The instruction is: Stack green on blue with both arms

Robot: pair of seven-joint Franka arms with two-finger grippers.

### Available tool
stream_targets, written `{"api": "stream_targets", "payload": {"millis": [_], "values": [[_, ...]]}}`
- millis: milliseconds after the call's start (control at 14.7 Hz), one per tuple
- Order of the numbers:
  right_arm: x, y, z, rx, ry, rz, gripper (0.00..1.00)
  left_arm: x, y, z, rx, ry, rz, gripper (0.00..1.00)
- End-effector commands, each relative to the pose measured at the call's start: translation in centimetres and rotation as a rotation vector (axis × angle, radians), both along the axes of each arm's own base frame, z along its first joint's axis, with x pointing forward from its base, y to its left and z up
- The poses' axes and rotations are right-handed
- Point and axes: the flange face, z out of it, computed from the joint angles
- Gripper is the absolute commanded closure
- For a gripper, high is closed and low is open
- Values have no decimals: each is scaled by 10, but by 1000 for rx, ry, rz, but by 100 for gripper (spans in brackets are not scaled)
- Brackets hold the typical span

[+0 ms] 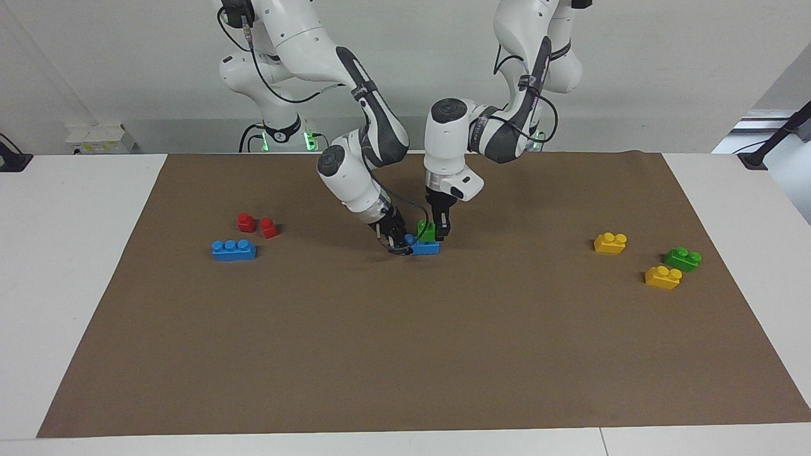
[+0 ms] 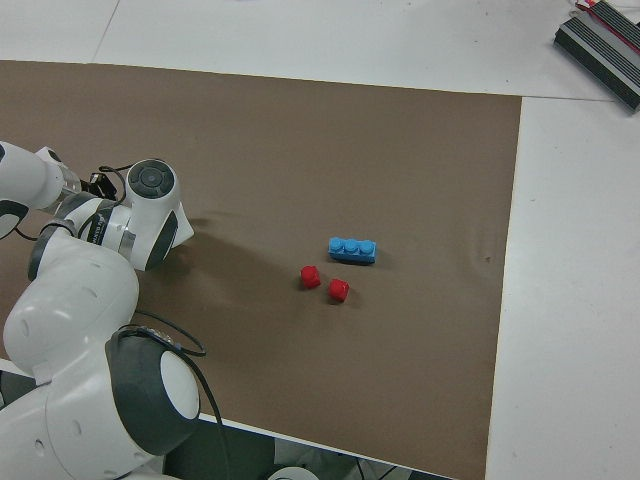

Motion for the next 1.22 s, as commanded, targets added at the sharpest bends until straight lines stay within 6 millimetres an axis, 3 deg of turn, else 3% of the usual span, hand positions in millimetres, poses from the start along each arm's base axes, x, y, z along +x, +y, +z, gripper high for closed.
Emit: {"api": "stream_targets", "payload": {"millis": [0, 407, 475, 882, 950, 1018, 1154], "values": [[-6, -9, -11, -9, -9, -10, 100, -2, -1, -11, 7, -18, 14, 100], [-6, -9, -11, -9, -11, -11, 100, -3, -2, -23, 55, -19, -46, 100], [-6, -9, -11, -9, -11, -11, 100, -2, -1, -21, 62, -21, -81, 1], [-6, -9, -12, -10, -11, -11, 100, 3, 22, 15, 106, -7, -107, 0], [-6, -9, -12, -10, -9, -11, 94, 2, 25, 20, 113, -4, -110, 0], [-5, -9, -12, -9, -8, -11, 77, 4, 31, 27, 120, -2, -118, 0], [-3, -9, -10, -6, -10, -7, 27, 16, 55, 43, 136, 1, -145, 0]]}}
